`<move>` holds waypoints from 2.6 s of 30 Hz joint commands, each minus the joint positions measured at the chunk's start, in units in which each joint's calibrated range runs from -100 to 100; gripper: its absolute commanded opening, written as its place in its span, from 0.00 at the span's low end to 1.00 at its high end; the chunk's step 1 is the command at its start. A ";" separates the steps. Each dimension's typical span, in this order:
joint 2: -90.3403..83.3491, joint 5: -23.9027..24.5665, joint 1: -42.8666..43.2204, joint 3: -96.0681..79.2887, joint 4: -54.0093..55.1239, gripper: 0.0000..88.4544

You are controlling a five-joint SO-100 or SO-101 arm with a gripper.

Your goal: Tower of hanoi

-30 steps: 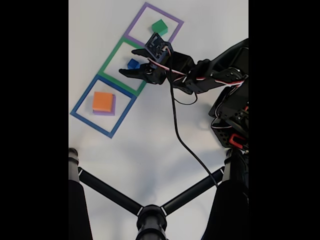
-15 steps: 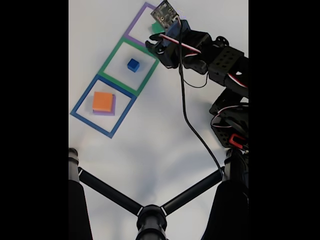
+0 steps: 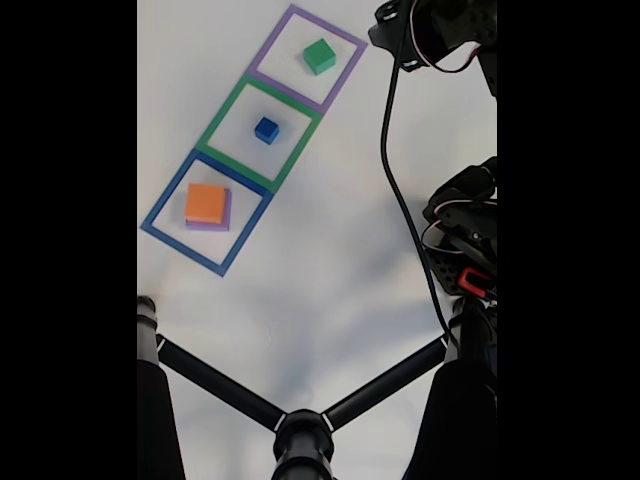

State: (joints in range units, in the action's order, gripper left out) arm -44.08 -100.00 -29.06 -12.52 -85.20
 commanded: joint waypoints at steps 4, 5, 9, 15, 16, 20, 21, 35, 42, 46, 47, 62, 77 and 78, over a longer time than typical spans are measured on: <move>-3.84 0.00 -7.28 -8.61 6.08 0.20; -5.04 0.00 -7.89 -12.25 9.24 0.22; -9.61 0.00 -9.18 -26.88 22.11 0.26; -12.81 0.00 -8.88 -47.87 45.90 0.32; -12.73 0.00 -8.72 -51.77 51.49 0.34; -10.09 0.00 -8.34 -62.31 69.46 0.42; -9.36 0.00 -8.34 -64.04 72.05 0.43; 20.76 0.00 -7.05 -71.67 114.22 0.40; 36.79 0.00 -6.59 -69.31 129.76 0.40; 42.00 0.00 -5.29 -66.49 132.27 0.39; 43.20 0.00 -4.99 -65.77 132.75 0.39; 54.50 0.00 -3.01 -58.41 137.69 0.35; 59.63 0.00 -2.17 -52.95 137.69 0.29; 59.63 0.00 -2.17 -52.95 137.69 0.27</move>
State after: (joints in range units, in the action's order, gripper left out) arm 16.20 -100.00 -31.20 -66.97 51.17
